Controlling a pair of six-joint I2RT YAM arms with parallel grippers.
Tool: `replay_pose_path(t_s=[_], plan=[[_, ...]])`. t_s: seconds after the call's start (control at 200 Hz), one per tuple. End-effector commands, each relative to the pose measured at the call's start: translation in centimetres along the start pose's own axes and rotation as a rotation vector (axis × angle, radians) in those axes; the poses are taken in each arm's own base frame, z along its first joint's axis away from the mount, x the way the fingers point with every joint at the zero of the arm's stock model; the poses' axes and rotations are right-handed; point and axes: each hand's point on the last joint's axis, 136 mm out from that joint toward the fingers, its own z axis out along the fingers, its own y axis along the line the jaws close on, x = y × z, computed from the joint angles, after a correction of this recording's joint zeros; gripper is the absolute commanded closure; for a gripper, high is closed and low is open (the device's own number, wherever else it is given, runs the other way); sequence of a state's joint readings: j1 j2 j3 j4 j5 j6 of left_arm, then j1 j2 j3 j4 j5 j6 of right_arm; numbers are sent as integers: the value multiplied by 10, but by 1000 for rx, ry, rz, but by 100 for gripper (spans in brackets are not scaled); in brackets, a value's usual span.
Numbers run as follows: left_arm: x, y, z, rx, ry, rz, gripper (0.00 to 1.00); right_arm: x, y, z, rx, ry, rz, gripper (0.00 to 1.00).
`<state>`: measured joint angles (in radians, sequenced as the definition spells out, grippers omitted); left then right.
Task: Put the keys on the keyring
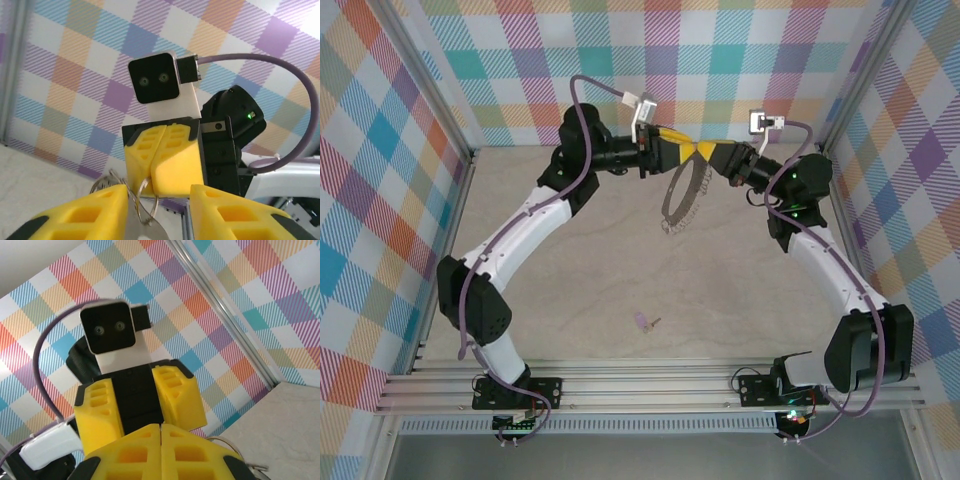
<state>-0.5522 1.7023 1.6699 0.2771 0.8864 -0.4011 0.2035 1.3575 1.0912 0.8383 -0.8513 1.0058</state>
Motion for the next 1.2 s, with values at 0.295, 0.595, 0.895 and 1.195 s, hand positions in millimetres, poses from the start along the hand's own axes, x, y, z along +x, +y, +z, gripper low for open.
replay_pose_path(t_s=[0.295,0.595,0.895,1.195], plan=[[-35,5,-23,-14,-318,-116,51,-30,12,0,-108,-167,-84,100],[-35,13,-20,63,-381,-190,59,-37,15,2,-133,-204,-70,100],[-33,11,-15,105,-360,-196,63,-33,15,3,-133,-191,-66,100],[-30,7,-14,98,-327,-171,64,-30,18,4,-144,-171,-77,100]])
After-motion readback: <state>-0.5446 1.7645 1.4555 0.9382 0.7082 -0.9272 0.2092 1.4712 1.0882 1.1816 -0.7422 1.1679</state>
